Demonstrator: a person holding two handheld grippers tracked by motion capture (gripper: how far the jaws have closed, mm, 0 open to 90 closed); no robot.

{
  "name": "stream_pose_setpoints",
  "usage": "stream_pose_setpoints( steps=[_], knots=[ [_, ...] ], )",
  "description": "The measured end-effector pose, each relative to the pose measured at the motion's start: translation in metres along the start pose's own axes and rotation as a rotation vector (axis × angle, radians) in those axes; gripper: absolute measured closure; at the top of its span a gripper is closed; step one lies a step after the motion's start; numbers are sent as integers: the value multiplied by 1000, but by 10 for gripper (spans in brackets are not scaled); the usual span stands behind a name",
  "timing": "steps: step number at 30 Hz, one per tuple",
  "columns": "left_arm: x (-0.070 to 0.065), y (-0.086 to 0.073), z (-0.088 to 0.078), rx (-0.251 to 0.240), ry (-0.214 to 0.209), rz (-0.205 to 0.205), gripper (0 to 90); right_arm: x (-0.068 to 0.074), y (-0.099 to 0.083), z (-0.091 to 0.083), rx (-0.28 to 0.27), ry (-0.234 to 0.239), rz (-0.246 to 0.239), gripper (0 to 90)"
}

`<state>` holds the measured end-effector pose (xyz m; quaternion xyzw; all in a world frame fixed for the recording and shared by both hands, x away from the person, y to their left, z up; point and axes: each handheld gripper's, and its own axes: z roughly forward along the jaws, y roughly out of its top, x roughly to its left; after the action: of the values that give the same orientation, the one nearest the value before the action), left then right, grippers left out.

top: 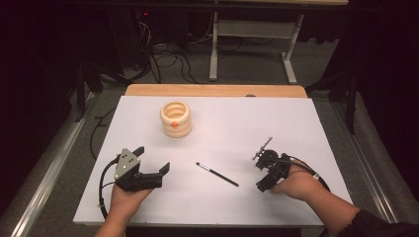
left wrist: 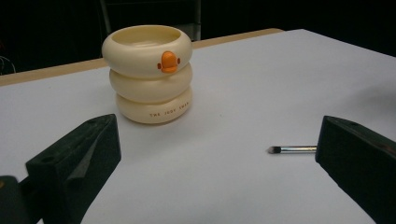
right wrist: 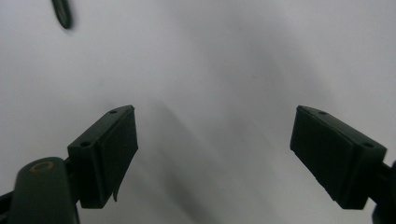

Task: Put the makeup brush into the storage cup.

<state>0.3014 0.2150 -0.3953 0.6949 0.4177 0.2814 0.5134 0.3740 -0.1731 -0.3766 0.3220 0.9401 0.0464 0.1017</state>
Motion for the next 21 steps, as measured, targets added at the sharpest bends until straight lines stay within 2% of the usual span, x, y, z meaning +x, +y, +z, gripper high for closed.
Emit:
stream_pose_setpoints(
  steps=[14,21],
  knots=[
    [1,1,-1,0,-4,7,8,16,31,1,7,37,-82,249],
    [1,1,-1,1,-4,7,8,25,45,2,-6,44,-118,253]
  ],
)
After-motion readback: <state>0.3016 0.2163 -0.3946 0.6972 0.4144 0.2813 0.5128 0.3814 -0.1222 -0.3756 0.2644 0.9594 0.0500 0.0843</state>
